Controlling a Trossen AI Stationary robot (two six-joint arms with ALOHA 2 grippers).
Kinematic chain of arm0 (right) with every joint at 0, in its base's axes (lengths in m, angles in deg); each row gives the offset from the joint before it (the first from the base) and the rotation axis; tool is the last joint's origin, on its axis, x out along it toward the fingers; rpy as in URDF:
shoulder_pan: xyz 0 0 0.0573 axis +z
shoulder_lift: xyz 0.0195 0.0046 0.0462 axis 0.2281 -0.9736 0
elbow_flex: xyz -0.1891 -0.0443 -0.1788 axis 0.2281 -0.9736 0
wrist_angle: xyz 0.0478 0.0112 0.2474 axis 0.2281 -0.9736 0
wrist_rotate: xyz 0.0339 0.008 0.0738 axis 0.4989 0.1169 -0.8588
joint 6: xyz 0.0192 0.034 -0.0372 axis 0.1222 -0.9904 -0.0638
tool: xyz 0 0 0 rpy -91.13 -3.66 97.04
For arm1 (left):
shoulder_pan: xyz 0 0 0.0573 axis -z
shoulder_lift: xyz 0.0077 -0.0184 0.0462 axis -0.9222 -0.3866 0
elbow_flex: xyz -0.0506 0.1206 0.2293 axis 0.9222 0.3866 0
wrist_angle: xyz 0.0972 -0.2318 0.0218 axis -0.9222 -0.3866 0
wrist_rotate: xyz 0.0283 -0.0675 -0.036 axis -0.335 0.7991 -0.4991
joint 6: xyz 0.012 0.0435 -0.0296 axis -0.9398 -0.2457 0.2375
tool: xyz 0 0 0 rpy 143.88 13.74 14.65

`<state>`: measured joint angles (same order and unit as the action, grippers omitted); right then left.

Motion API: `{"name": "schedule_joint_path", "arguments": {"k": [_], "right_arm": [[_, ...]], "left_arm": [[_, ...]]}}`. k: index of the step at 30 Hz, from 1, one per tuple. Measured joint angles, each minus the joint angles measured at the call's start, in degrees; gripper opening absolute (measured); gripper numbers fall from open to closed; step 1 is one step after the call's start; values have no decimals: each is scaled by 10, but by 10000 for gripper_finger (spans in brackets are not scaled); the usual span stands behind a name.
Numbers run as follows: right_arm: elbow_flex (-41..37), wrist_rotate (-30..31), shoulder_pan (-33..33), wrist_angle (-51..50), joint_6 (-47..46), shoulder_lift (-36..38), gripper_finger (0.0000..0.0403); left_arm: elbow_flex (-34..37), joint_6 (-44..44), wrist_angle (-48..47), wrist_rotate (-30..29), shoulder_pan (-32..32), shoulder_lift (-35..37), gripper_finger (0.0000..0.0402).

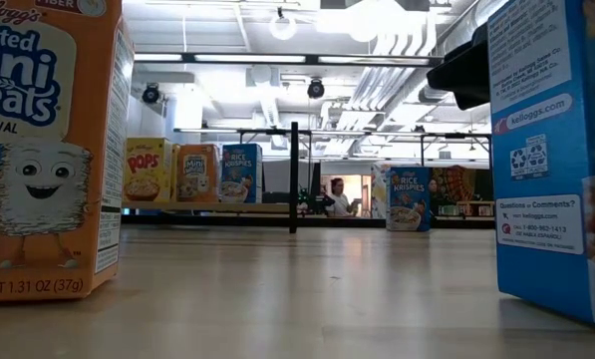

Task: Stack cereal on shelf
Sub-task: Put the left orange cereal box on the shelf aligned with the other orange cereal box

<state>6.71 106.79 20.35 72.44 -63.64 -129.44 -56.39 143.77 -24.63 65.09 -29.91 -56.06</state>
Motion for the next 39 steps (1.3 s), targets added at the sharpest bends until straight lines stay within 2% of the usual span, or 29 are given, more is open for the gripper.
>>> {"name": "schedule_joint_path", "arguments": {"k": [4, 12, 22, 31, 39], "right_arm": [[0, 0, 0, 0, 1, 0, 0], [0, 0, 0, 0, 1, 0, 0], [0, -1, 0, 0, 1, 0, 0], [0, -1, 0, 0, 1, 0, 0], [0, -5, 0, 0, 0, 0, 0]], "left_arm": [[24, -6, 29, 23, 2, 0, 278], [40, -12, 26, 25, 2, 0, 273], [40, -49, 26, 24, 2, 0, 197], [40, -66, 25, 25, -2, 0, 171], [40, -182, -42, 22, -48, 22, 170]]}}
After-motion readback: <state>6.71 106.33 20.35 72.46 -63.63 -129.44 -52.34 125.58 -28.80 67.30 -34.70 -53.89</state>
